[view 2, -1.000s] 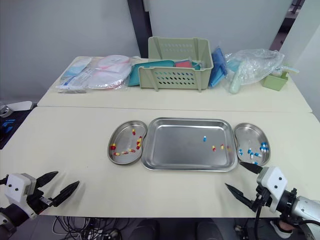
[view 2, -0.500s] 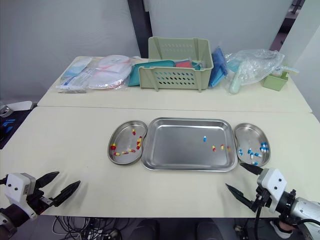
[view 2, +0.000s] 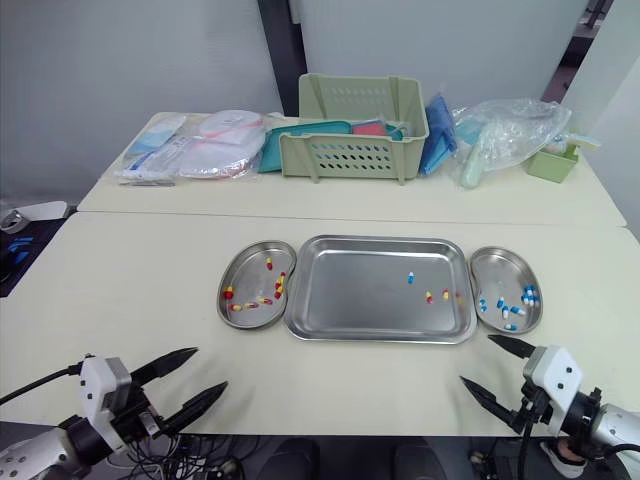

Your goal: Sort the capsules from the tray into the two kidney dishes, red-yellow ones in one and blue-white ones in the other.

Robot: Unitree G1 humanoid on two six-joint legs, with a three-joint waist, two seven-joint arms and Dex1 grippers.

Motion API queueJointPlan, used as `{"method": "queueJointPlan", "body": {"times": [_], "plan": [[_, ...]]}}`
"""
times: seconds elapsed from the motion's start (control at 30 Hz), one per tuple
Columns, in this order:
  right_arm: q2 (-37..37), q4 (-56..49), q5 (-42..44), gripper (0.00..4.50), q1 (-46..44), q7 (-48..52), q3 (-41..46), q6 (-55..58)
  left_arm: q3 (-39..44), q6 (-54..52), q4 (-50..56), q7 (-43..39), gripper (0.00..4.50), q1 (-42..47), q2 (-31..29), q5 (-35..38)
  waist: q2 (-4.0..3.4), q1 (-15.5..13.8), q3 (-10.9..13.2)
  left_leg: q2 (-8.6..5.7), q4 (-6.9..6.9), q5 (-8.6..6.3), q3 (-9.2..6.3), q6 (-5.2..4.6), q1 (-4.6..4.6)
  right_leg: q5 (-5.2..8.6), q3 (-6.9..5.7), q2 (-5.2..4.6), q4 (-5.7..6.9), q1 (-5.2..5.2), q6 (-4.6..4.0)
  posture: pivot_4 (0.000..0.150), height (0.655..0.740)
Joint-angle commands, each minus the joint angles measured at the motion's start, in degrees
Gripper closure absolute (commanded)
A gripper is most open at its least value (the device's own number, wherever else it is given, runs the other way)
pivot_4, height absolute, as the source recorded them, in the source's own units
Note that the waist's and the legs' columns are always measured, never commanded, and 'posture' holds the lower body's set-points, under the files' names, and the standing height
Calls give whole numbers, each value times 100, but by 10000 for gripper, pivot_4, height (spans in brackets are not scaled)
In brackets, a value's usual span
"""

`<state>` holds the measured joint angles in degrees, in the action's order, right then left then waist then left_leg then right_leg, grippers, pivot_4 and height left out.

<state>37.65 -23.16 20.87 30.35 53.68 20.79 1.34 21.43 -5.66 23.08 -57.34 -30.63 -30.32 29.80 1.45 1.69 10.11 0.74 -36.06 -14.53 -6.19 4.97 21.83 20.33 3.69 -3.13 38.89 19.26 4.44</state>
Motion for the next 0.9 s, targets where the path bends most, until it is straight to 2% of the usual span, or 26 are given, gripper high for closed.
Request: {"method": "queueJointPlan", "body": {"times": [0.03, 0.3, 0.47, 0.73, 0.87, 0.9], "plan": [[87, 131, 160, 0, 101, 1, 608, -104, -216, 279, 174, -154, 193, 93, 86, 141, -1, 0, -1, 0, 0, 0, 1, 0, 0, 0, 1, 0, 0, 0, 0, 1500, 7390], [345, 494, 300, 0, 270, 310, 1328, -71, -752, 613, -281, -124, 193, 709, 261, -41, -8, 5, -4, -2, 0, 0, 1, 0, -2, 0, 1, 0, 0, -2, 0, 1500, 7390], [676, -92, 533, 0, 14, 286, 1311, 419, -979, 759, -494, -111, 193, 987, 310, -114, -17, 21, -10, -2, 0, 0, 3, 0, -2, 0, 3, 1, 0, -2, 0, 1500, 7390], [1127, -1524, 568, 0, -1654, -990, -217, 2625, -1292, 984, -740, -150, 193, 1213, 278, -280, -17, 7, -10, -2, -3, 0, -4, 0, 3, 0, -2, 1, 1, 0, 0, 1500, 7390], [918, -1628, 241, 0, -2695, -1694, -1328, 3530, -1385, 1013, -763, -146, 193, 1314, 260, -309, -14, -2, -10, -3, -3, 0, -7, 0, 5, 0, -4, 0, -2, 2, 0, 1500, 7390], [778, -1572, 169, 1845, -2973, -1918, -1565, 3779, -1406, 1014, -768, -134, 54, 1335, 263, -317, -14, -1, -10, -3, -3, 0, -7, 0, 6, 0, -5, 1, -2, 3, 0, 1500, 7390]]}}
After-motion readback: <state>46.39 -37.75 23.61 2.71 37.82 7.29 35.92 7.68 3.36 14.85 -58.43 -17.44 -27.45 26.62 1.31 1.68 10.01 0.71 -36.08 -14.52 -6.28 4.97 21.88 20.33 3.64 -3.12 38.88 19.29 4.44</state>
